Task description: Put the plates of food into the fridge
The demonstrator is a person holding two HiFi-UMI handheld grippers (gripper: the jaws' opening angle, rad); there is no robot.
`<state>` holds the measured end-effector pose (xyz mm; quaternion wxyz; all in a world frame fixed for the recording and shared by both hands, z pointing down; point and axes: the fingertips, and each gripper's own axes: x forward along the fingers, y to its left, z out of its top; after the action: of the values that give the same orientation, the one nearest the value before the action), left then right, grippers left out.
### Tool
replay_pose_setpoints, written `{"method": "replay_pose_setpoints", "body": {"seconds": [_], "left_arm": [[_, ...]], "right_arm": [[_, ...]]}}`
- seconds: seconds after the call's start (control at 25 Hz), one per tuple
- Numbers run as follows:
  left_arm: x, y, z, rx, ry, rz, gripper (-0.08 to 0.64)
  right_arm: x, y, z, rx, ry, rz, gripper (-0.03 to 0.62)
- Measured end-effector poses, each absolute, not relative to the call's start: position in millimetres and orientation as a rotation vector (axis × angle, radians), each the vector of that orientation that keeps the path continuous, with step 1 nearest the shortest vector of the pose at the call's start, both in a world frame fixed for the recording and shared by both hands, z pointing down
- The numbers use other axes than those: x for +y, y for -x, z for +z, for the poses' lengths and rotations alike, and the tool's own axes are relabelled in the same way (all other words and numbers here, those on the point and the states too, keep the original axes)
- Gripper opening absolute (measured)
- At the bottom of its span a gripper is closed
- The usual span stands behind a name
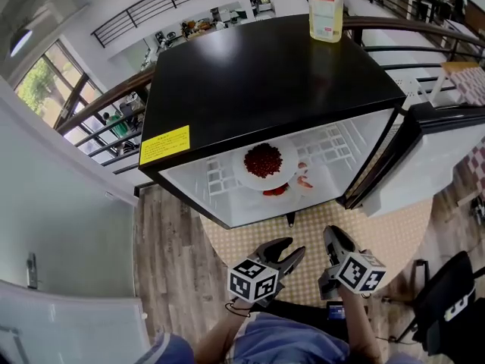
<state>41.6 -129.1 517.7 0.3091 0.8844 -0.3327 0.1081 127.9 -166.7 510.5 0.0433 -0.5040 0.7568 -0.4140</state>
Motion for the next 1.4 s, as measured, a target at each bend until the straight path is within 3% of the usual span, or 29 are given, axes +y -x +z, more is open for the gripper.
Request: {"method": "replay_pose_setpoints", "body": {"seconds": [0.68, 0.96, 1.4], "left_arm": [[-88, -43, 514, -0.841, -2.353, 0.288, 0.149], [-59, -20, 497, -0.809, -2.425, 0.297, 0.147], [37, 75, 491, -0.851, -2.419, 0.252, 0.147]], "right_arm": [[-85, -125, 526, 2.577, 1.566, -1.172, 0.055], [-63, -79, 504, 2.610, 1.512, -1.117, 0.052], [26, 17, 506, 2.659, 1.441, -1.148, 0.052]]}}
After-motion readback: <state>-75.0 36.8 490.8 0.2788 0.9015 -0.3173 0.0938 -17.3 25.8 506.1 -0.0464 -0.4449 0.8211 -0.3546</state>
